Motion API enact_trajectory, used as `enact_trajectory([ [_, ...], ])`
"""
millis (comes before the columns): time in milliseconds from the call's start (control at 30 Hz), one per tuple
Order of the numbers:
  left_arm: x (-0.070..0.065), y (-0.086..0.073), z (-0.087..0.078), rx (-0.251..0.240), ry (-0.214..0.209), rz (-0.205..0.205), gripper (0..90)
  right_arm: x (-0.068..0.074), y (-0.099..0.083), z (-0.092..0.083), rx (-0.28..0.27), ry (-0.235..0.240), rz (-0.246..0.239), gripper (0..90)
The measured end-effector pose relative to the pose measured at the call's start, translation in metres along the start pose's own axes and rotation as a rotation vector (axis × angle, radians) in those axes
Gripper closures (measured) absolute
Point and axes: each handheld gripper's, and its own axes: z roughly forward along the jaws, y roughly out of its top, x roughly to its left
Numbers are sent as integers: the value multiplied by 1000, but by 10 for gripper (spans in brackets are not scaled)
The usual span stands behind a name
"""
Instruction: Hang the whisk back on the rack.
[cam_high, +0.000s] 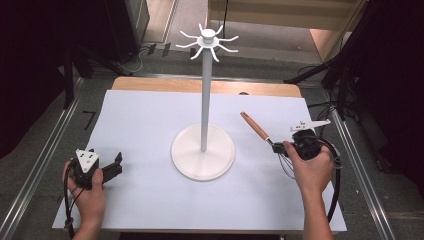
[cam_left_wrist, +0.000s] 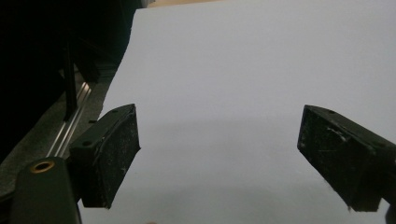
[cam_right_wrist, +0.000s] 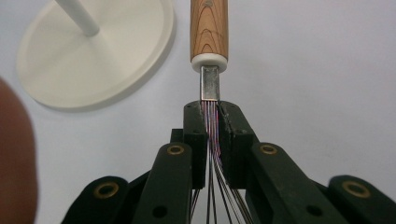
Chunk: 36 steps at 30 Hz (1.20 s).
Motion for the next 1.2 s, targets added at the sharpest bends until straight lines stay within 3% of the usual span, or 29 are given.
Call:
enact_trajectory([
  [300, 0, 0, 0, 0, 0, -1, 135, 5, 1, -21, -175, 50, 16, 843],
  [667, 0, 0, 0, 1, 0, 1, 135, 12, 4, -38, -333, 100, 10, 843],
  [1200, 1, 0, 0, 2, -2, -6, 135, 42, 15, -68, -537, 138, -71, 843],
])
